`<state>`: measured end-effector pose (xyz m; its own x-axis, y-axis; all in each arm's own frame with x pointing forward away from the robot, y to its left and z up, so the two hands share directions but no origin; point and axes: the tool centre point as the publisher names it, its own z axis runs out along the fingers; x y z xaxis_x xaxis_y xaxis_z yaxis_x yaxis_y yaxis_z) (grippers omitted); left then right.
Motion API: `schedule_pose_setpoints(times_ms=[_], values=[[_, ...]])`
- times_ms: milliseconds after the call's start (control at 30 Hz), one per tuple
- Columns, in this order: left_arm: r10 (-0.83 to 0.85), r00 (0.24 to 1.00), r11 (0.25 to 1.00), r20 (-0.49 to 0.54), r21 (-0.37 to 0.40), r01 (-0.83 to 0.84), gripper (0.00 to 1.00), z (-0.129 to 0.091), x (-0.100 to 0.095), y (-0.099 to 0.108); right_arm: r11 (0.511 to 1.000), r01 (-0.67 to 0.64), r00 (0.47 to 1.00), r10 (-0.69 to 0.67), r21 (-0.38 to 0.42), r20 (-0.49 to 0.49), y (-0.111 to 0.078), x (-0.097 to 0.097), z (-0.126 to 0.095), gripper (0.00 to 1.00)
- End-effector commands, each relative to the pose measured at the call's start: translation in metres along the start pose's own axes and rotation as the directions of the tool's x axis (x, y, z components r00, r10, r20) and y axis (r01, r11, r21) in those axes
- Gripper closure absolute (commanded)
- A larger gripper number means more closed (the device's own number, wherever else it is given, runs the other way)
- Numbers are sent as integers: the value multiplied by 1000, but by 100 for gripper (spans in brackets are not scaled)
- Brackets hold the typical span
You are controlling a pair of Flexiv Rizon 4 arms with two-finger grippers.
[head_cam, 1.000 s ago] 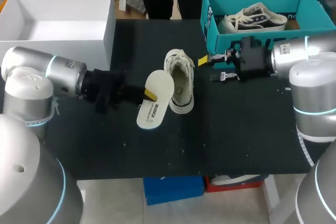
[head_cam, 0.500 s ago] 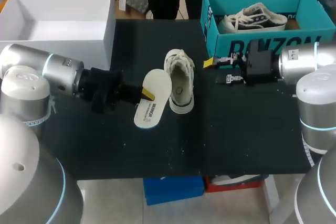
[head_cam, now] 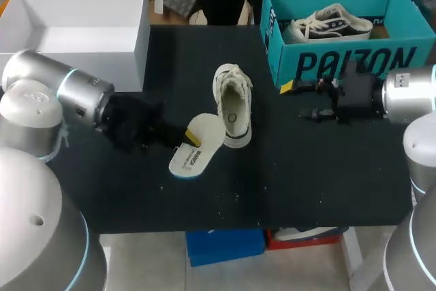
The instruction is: Take the shoe out of the shoebox, open the shoe tongue, remove and reinsert the insole, then place the shoe into the shoebox
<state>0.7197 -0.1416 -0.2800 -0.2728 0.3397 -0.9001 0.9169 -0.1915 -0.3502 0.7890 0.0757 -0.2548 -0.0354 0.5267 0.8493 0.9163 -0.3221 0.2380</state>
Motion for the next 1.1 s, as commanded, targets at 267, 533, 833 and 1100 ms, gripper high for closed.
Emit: schedule_pose_setpoints(times_ms=[267,533,833,1100], values=[[-32,997,999,-73,29,34,100,10,1,0,994,-19,998,26,-103,65,-44,5,-73,0],[-6,971,999,-239,33,15,100,15,3,11,994,-19,998,26,-103,65,-44,5,-73,0],[34,931,999,-362,43,-20,100,21,-2,39,994,-19,998,26,-103,65,-44,5,-73,0],[30,886,998,-462,55,-5,100,32,-1,61,994,-19,998,26,-103,65,-44,5,-73,0]])
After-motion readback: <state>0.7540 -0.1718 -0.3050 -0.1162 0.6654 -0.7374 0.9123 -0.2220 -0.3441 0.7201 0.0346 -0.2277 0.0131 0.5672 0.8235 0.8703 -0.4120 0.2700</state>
